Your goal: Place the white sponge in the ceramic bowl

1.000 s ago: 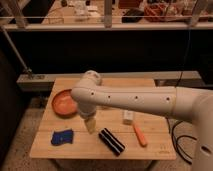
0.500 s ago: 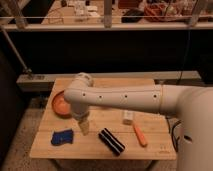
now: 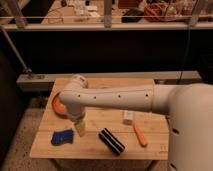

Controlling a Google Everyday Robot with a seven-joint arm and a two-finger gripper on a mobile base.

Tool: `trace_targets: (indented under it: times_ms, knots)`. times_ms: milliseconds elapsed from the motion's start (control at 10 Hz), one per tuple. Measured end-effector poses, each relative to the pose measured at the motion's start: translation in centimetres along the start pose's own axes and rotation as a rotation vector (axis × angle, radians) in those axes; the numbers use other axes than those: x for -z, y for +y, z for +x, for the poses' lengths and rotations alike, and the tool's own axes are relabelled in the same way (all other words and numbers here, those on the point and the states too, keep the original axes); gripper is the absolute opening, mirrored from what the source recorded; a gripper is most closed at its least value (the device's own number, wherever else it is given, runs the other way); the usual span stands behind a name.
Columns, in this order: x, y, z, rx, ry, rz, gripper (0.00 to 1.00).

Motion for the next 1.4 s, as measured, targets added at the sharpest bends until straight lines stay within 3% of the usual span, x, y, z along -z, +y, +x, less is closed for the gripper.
trace_targets:
  times_ms: [1400]
  knots:
    - [-6.5,-0.5,-2.5,0.053,-0.042,-0.024,0.80]
